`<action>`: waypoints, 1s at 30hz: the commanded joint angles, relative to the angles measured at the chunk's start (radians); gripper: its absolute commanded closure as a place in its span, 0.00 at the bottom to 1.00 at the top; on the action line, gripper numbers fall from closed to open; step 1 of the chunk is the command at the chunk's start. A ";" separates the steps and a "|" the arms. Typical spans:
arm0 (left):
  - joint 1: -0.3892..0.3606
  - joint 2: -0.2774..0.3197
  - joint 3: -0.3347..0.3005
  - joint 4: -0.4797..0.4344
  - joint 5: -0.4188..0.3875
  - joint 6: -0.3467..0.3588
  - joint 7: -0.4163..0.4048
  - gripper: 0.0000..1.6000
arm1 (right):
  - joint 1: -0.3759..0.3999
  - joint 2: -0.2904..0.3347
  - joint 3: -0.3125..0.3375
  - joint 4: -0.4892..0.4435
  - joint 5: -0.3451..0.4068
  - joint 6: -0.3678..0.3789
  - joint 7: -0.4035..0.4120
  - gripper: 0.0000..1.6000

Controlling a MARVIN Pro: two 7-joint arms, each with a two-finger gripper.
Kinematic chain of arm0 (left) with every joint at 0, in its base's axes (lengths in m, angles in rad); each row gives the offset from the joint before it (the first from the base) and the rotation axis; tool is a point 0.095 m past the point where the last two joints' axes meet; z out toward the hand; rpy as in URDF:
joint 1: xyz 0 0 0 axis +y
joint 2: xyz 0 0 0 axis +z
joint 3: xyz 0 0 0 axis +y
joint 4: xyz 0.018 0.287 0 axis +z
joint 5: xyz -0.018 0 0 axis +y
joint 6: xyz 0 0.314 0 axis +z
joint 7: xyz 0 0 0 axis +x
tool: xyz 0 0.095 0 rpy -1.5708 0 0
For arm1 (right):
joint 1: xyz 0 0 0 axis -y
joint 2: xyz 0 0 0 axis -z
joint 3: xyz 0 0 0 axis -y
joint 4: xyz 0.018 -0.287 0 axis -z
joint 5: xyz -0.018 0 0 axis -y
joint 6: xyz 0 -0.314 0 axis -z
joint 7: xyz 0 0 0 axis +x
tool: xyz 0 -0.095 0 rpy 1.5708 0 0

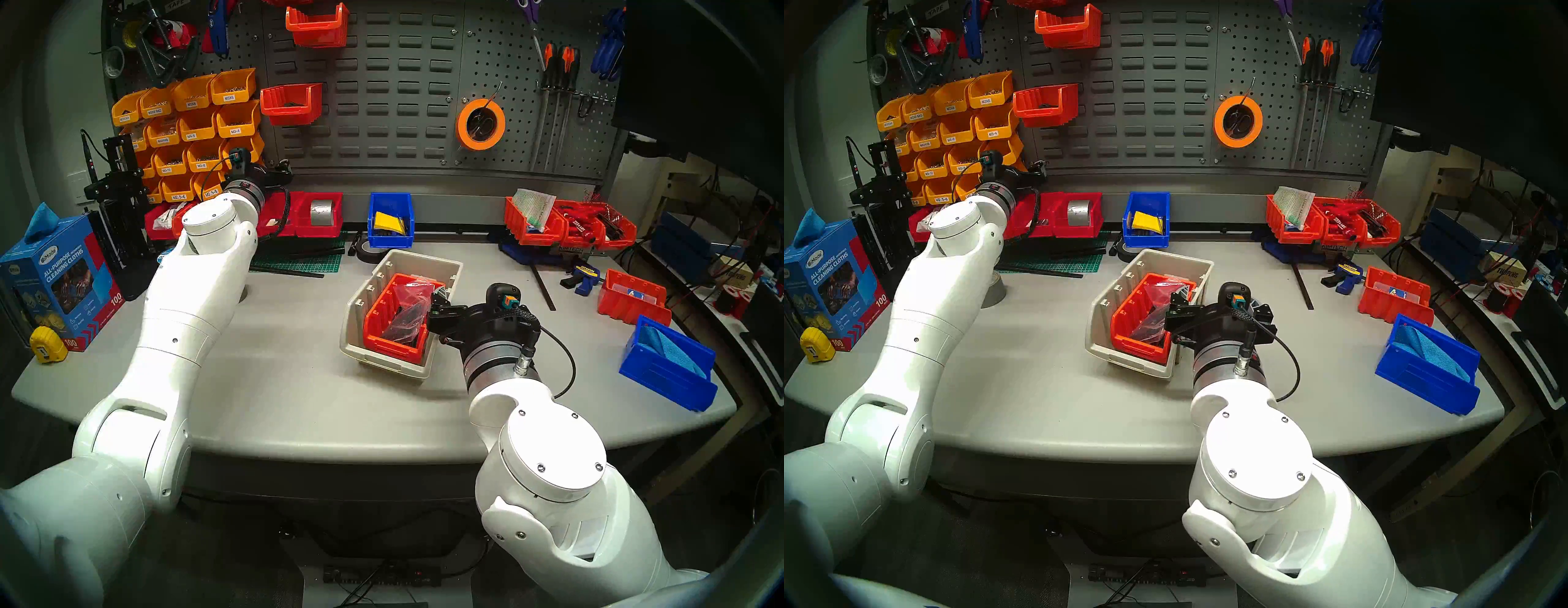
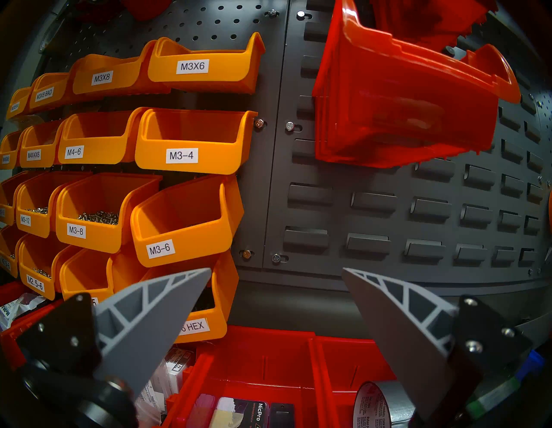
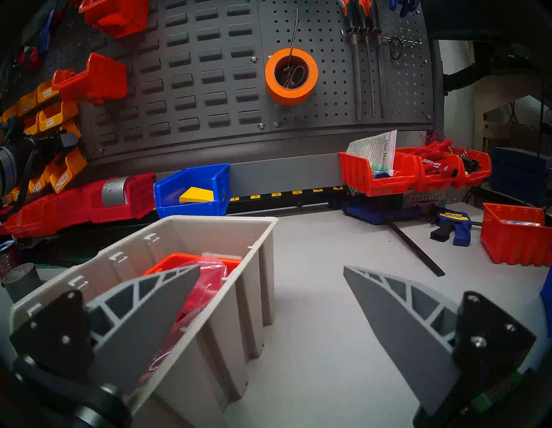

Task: Hang all the unorganized tool boxes onto the wall

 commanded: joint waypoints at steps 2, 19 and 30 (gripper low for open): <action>-0.018 -0.003 -0.003 -0.013 0.001 -0.006 0.002 0.00 | 0.022 0.026 -0.002 -0.007 -0.012 0.014 -0.111 0.00; -0.018 -0.003 -0.003 -0.013 0.002 -0.006 0.003 0.00 | 0.119 0.024 -0.052 -0.007 0.003 0.024 -0.180 0.00; -0.018 -0.003 -0.003 -0.013 0.002 -0.006 0.003 0.00 | 0.133 0.014 -0.053 -0.007 0.063 0.023 -0.200 0.00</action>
